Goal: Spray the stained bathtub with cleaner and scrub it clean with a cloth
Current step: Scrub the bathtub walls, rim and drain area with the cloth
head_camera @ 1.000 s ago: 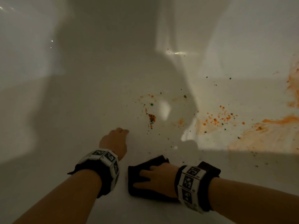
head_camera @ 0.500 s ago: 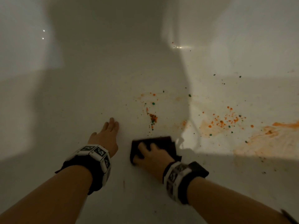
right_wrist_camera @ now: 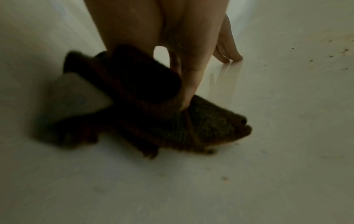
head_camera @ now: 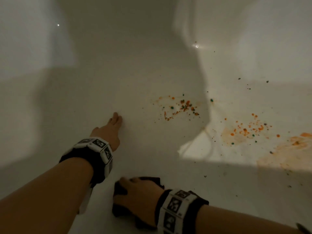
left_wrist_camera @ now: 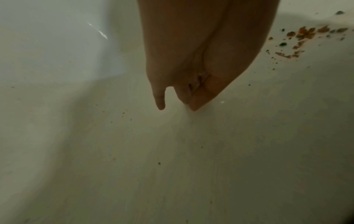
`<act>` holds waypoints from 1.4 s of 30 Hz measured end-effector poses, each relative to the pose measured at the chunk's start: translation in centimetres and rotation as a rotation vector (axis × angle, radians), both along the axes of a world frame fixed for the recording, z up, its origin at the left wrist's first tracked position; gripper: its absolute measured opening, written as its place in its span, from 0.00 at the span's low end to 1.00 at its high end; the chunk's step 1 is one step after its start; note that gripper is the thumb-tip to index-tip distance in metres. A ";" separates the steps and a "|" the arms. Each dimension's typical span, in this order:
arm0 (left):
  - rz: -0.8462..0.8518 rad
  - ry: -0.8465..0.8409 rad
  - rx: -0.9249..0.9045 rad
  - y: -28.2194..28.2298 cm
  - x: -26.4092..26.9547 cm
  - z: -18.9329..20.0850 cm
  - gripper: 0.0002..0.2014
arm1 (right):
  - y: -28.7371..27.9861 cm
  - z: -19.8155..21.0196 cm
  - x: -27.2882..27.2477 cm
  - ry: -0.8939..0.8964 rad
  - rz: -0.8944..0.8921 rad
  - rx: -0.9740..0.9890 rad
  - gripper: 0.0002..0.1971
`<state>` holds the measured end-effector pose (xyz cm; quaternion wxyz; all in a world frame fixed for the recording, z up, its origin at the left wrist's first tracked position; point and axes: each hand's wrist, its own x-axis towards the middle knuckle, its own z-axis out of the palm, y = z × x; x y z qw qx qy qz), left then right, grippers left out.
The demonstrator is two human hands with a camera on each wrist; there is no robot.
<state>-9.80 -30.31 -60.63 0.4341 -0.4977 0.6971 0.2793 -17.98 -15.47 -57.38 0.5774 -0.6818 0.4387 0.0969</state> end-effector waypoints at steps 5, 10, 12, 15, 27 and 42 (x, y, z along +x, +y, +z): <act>-0.044 0.023 0.013 -0.8 0.4 0.1 0.37 | -1.9 -3.3 -0.8 0.134 0.251 -0.033 0.32; 0.014 0.053 0.018 -0.6 0.4 -0.1 0.37 | -4.7 -4.3 -6.2 0.400 -0.153 -0.143 0.40; 0.061 0.068 0.019 -0.8 0.3 0.3 0.37 | -5.7 -4.9 -8.7 0.504 -0.336 -0.170 0.42; 0.115 0.135 -0.104 -0.8 1.1 0.6 0.38 | -6.7 -5.1 -11.6 0.654 -0.613 -0.109 0.39; 0.326 0.060 -0.095 0.2 3.7 0.4 0.39 | -9.7 -4.1 0.3 0.195 0.053 -0.289 0.31; 0.175 -0.020 -0.092 -1.5 2.2 -2.0 0.62 | -10.2 -4.5 -15.2 0.774 -0.682 -0.301 0.23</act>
